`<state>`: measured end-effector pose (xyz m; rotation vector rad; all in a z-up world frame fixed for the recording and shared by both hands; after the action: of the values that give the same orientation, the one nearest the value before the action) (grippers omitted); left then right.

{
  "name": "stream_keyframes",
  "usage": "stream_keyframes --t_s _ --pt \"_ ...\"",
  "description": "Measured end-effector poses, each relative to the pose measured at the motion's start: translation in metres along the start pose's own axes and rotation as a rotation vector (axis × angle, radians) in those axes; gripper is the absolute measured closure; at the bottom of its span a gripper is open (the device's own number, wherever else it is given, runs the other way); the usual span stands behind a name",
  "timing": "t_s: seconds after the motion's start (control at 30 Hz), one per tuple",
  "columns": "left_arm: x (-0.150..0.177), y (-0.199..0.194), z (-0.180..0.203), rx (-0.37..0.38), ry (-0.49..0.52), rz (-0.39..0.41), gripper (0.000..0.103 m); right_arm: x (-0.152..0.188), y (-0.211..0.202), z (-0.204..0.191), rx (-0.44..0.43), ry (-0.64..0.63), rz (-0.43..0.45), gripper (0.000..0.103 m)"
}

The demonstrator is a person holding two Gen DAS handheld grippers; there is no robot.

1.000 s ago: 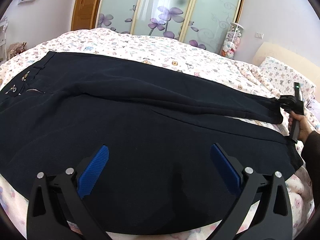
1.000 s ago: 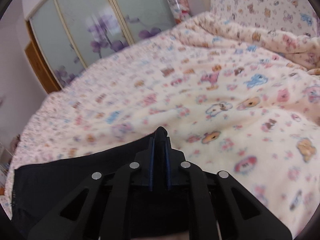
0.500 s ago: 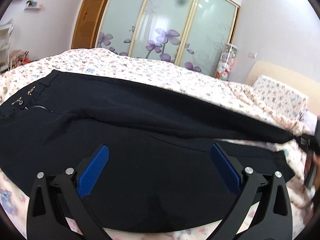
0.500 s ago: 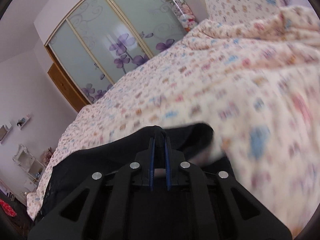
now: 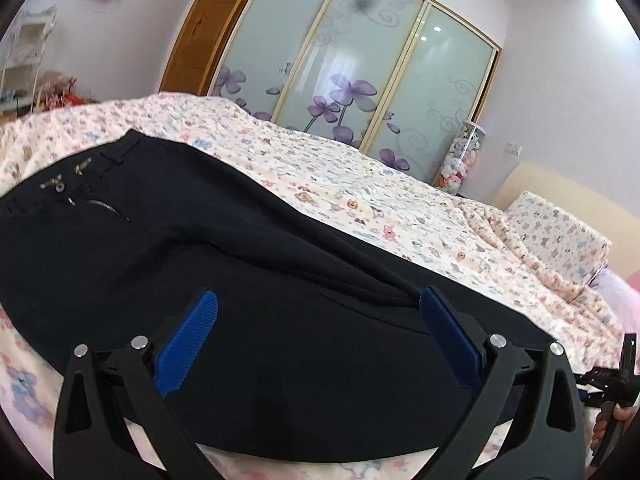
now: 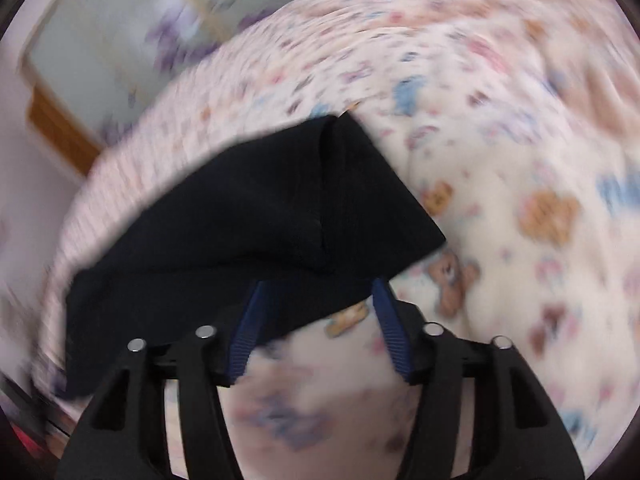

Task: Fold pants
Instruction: 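Lift the hems and carry them over the legs toward the waistband with the right tool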

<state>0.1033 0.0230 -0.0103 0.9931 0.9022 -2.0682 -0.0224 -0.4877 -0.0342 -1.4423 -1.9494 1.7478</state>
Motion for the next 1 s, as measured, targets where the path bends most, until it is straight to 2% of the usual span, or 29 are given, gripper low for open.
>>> stream_keyframes --t_s 0.03,0.1,0.17,0.23,0.4,0.5,0.53,0.57,0.6,0.67,0.77,0.8,0.83,0.9,0.97,1.0 --pt "-0.001 0.000 -0.002 0.010 -0.014 0.000 0.002 0.000 -0.002 0.007 -0.094 0.113 -0.025 0.045" --pt "-0.002 -0.002 -0.003 0.018 -0.024 0.000 0.002 0.003 0.005 0.015 -0.203 0.295 -0.106 0.046" --pt "-0.002 -0.002 -0.005 0.016 -0.024 -0.001 0.002 0.010 0.027 0.013 -0.297 0.450 -0.228 0.055" --pt "-0.002 -0.003 -0.006 0.010 -0.024 0.002 0.002 0.016 0.041 0.009 -0.306 0.519 -0.262 0.056" --pt "0.000 0.000 -0.014 0.011 -0.058 -0.007 0.002 0.008 0.070 0.000 -0.315 0.648 -0.229 0.056" --pt "0.000 0.002 -0.018 0.011 -0.075 -0.015 0.002 -0.001 0.082 -0.009 -0.282 0.652 -0.223 0.056" --pt "0.000 0.003 -0.018 0.011 -0.077 -0.018 0.002 -0.005 0.083 -0.010 -0.253 0.635 -0.205 0.059" --pt "0.001 0.004 -0.018 0.011 -0.079 -0.021 0.002 -0.010 0.082 -0.012 -0.210 0.600 -0.179 0.076" --pt "0.001 0.004 -0.019 0.010 -0.079 -0.025 0.002 -0.018 0.082 -0.017 -0.136 0.527 -0.138 0.083" --pt "0.001 0.004 -0.019 0.007 -0.074 -0.027 0.002 -0.019 0.064 -0.025 -0.110 0.442 -0.080 0.096" --pt "0.001 0.004 -0.018 0.007 -0.070 -0.022 0.002 -0.034 0.015 -0.036 -0.212 0.287 0.138 0.098" --pt "0.000 0.003 -0.019 0.007 -0.071 -0.022 0.002 -0.035 -0.009 -0.038 -0.211 0.208 0.245 0.098" --pt "0.000 0.003 -0.019 0.011 -0.074 -0.023 0.002 -0.033 -0.021 -0.035 -0.199 0.157 0.291 0.098" --pt "0.000 0.003 -0.019 0.016 -0.080 -0.022 0.002 -0.023 -0.020 -0.025 -0.142 0.110 0.285 0.098" --pt "-0.001 0.003 -0.019 0.021 -0.087 -0.021 0.002 -0.003 0.014 -0.004 -0.041 0.141 0.139 0.098" --pt "0.000 0.002 -0.019 0.022 -0.088 -0.022 0.002 0.006 0.031 0.005 -0.019 0.174 0.066 0.098"
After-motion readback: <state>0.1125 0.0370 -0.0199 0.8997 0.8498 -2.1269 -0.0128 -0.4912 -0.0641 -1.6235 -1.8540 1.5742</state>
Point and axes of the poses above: each gripper's, at about its wrist camera, not at the fingertips, and y roughly the way its jaws point, z to its right, x to its underside, the point moved 2 cm from there along y, roughly the way its jaws point, and after that the axes turned 14 degrees about x, right-handed, at the moved point
